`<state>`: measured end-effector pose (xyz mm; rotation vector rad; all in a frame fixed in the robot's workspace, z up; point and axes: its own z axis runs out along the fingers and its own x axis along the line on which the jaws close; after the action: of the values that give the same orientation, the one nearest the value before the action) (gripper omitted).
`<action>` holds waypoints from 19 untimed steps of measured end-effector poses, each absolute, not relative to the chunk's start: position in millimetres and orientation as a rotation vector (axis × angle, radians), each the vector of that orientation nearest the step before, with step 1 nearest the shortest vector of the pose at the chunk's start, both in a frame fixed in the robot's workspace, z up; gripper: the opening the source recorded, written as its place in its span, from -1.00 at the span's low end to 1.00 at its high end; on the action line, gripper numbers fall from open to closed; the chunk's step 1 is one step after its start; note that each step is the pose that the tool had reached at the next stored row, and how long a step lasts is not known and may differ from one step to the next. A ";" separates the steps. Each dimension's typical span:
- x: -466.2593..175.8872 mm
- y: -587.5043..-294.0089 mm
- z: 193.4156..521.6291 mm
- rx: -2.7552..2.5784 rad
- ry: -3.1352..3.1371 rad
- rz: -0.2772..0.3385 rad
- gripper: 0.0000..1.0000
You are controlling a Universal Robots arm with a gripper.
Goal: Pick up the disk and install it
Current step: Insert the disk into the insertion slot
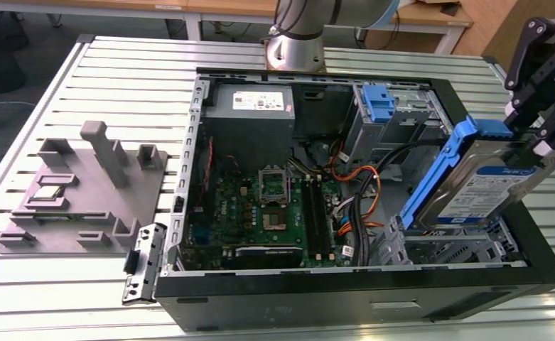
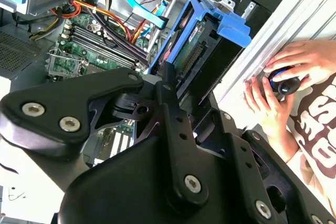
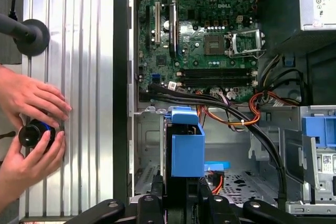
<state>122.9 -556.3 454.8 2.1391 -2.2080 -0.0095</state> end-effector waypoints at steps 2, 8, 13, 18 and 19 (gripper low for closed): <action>124.0 -556.3 454.4 2.139 -2.208 -0.010 -0.30; 124.3 -556.3 451.5 2.139 -2.208 -0.010 -0.30; 124.1 -556.2 449.7 2.139 -2.208 -0.010 -0.30; 124.0 -556.3 447.8 2.139 -2.208 -0.010 -0.30; 124.0 -556.2 447.7 2.139 -2.208 -0.010 -0.30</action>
<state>124.0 -556.2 447.7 2.1391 -2.2082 -0.0097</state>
